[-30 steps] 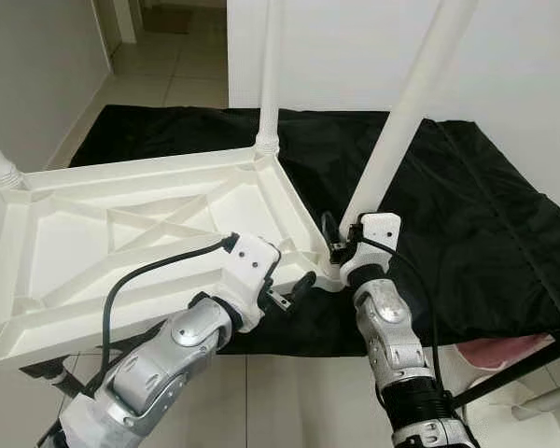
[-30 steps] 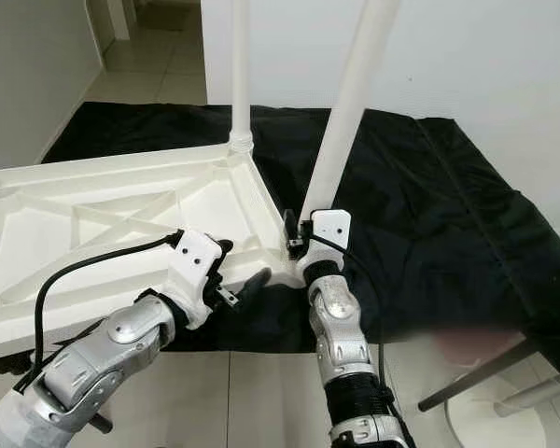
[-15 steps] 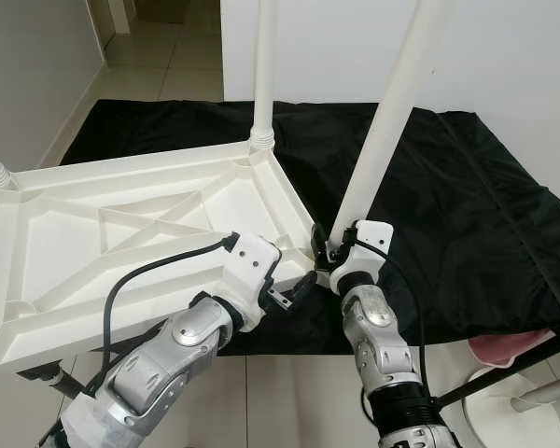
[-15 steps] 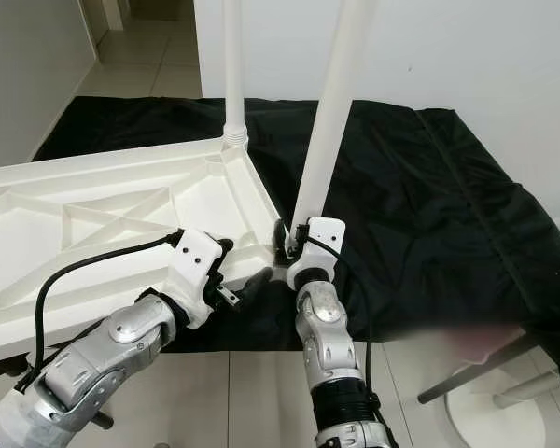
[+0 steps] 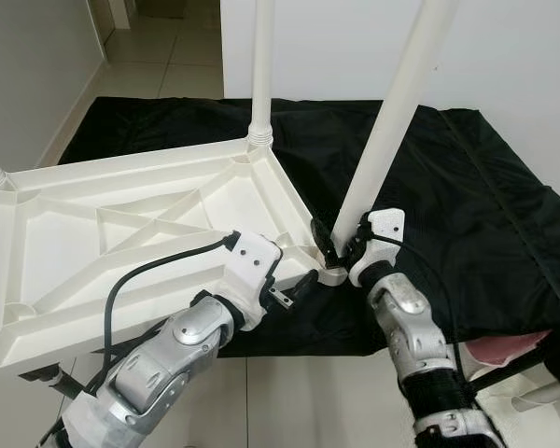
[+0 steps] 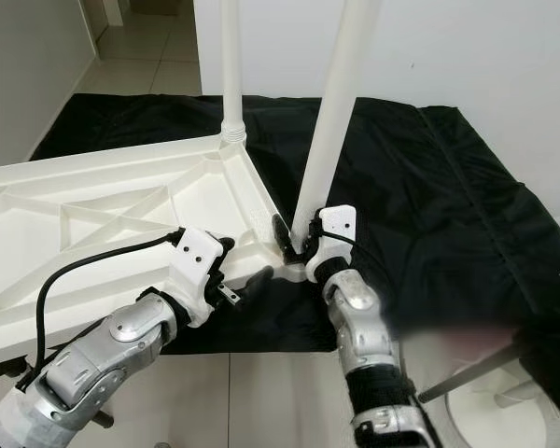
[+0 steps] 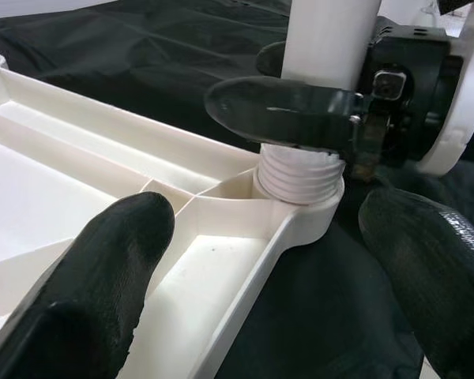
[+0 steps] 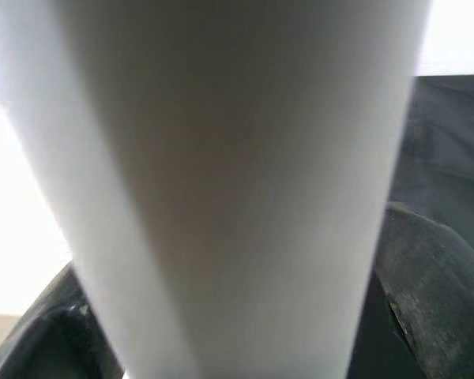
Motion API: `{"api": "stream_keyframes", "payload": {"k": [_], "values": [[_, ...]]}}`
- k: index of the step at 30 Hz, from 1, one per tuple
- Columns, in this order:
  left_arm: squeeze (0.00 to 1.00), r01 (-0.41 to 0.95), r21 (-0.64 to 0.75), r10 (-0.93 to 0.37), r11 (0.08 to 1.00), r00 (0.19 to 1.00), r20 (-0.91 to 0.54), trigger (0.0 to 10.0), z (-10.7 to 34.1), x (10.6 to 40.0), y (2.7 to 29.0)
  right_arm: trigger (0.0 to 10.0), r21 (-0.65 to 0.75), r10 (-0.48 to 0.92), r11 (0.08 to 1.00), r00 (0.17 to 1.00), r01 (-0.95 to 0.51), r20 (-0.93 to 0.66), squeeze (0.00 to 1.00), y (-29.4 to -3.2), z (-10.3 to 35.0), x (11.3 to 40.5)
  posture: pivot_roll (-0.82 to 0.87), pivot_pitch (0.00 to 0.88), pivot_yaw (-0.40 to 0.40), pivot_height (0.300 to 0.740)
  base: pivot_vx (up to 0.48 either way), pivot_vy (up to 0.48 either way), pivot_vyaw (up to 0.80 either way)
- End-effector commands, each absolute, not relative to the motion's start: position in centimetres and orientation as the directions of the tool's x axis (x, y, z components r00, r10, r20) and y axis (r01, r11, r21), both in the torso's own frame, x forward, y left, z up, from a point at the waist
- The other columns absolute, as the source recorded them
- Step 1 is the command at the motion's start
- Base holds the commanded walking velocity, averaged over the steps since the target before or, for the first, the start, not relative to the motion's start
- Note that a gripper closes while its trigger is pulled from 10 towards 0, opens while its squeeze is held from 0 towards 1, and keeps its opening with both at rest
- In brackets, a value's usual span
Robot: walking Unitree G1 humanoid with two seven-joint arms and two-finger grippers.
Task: Building children table
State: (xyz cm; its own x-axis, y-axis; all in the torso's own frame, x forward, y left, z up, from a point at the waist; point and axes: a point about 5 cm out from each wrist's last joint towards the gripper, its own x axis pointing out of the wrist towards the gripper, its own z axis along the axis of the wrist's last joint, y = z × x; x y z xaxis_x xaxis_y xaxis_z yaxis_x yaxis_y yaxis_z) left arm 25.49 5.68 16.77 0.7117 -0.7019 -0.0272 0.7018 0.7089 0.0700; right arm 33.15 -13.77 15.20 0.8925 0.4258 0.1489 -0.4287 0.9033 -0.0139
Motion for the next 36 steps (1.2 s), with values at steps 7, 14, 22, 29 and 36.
{"api": "stream_keyframes", "payload": {"k": [7, 14, 22, 29, 36], "values": [[0.0, 0.855, 0.076, -0.855, 0.513, 0.517, -0.048, 10.0, 16.7, 24.3, 4.5, 10.0, -0.12, 0.606, 0.793, 0.793, -0.597, 0.064, 0.0, -15.3, 15.0, 33.7, 0.03, 0.055, -0.033, 0.74, 0.0, 0.0, 0.0], [0.0, 0.857, 0.077, -0.857, 0.509, 0.513, -0.045, 10.0, 16.8, 24.4, 4.4, 3.0, -0.174, 0.685, 0.72, 0.728, -0.672, 0.019, 0.0, -15.9, 15.3, 34.3, 0.03, 0.051, -0.033, 0.74, 0.0, 0.0, 0.0], [0.0, 0.857, 0.077, -0.857, 0.51, 0.514, -0.044, 10.0, 16.8, 24.5, 4.4, 0.0, -0.201, 0.705, 0.693, 0.709, -0.693, -0.014, 0.0, -16.6, 15.4, 34.7, 0.03, 0.044, -0.035, 0.74, 0.0, 0.0, 0.0], [0.0, 0.858, 0.073, -0.858, 0.509, 0.512, -0.04, 10.0, 16.8, 24.3, 4.2, 0.0, -0.16, 0.683, 0.719, 0.73, -0.677, -0.019, 0.0, -17.4, 14.9, 34.7, 0.03, 0.041, -0.037, 0.74, 0.0, 0.0, 0.0], [0.0, 0.861, 0.072, -0.861, 0.504, 0.507, -0.042, 10.0, 16.7, 24.3, 4.2, 10.0, -0.112, 0.589, 0.802, 0.808, -0.587, -0.02, 0.0, -16.7, 14.3, 35.0, 0.02, 0.041, -0.039, 0.74, 0.0, 0.0, 0.0]]}}
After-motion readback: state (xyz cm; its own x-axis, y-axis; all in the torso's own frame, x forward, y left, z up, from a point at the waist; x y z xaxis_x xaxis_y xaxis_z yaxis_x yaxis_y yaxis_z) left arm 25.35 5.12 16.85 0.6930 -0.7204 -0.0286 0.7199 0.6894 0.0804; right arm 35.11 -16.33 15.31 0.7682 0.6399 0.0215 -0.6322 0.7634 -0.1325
